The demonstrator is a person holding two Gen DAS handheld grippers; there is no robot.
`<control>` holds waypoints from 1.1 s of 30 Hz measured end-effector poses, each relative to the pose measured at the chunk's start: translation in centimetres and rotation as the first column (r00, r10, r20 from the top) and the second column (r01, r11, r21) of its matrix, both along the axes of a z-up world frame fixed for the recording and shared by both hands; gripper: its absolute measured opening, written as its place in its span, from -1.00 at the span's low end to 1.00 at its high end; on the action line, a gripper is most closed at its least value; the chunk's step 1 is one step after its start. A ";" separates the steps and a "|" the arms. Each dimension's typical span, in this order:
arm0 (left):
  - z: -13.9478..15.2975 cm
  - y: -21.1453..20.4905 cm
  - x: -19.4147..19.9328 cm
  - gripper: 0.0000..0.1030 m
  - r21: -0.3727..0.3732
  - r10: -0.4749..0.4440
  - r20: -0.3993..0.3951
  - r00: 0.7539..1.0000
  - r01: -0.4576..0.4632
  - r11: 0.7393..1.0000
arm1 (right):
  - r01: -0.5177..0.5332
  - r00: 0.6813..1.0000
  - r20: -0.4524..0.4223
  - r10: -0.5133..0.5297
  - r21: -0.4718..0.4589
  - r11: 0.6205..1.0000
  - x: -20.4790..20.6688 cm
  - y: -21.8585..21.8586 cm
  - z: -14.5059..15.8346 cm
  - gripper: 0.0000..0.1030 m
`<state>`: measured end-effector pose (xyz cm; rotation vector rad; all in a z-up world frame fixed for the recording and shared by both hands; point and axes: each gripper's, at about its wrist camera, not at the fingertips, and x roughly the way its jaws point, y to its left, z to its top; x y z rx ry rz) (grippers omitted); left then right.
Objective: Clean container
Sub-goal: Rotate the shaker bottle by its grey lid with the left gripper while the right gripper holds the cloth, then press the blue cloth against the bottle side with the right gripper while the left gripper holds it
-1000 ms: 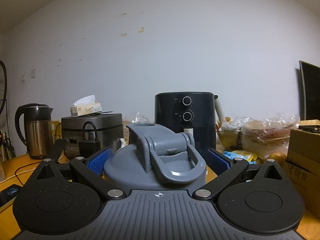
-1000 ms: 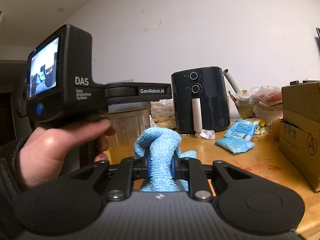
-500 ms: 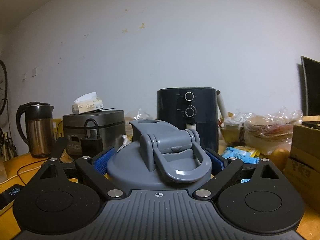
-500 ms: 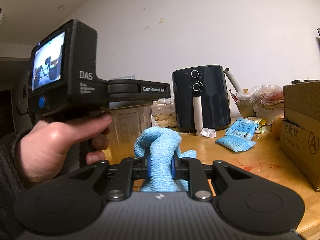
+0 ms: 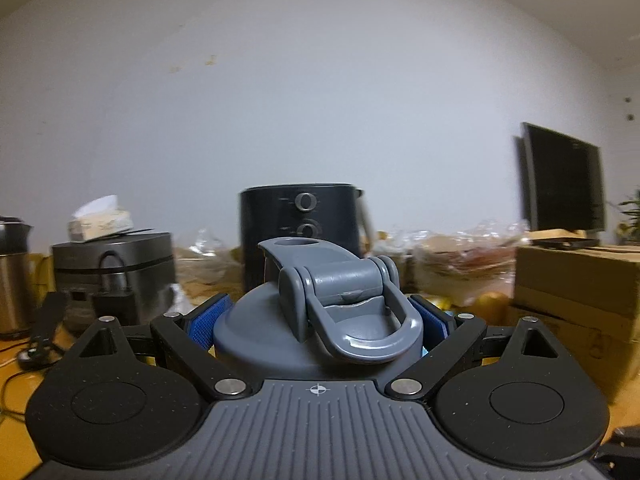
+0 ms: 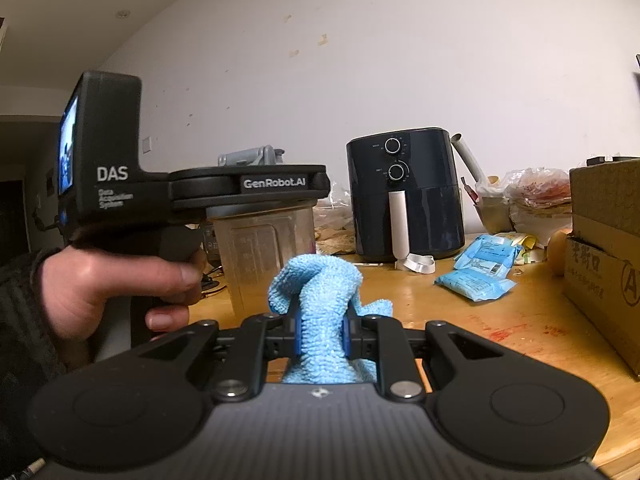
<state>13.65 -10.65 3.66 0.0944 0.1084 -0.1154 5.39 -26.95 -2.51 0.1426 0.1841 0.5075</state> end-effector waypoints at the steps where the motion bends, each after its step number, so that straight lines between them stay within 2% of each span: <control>1: 0.0 0.2 0.2 0.84 -0.005 -0.022 -0.006 1.000 0.022 1.000 | 0.000 1.000 0.000 0.000 0.001 1.000 0.0 0.0 0.0 -0.70; 7: 0.0 1.4 0.8 0.84 -0.009 -0.132 -0.021 0.991 0.132 0.991 | -0.003 1.000 0.000 0.003 0.004 1.000 0.0 0.2 0.1 -0.70; 13: 0.0 2.7 1.5 0.84 -0.013 -0.244 -0.039 0.969 0.244 0.970 | -0.002 1.000 0.003 0.002 0.004 1.000 -0.1 0.2 0.1 -0.70; 21: -0.3 4.3 2.3 0.84 -0.026 -0.400 -0.049 0.915 0.399 0.917 | 0.003 1.000 0.008 -0.003 0.009 1.000 -0.2 0.1 0.3 -0.70; 33: -0.7 6.0 3.1 0.84 -0.036 -0.514 -0.025 0.857 0.513 0.857 | -0.006 1.000 0.010 0.006 0.003 1.000 -0.2 0.4 0.4 -0.70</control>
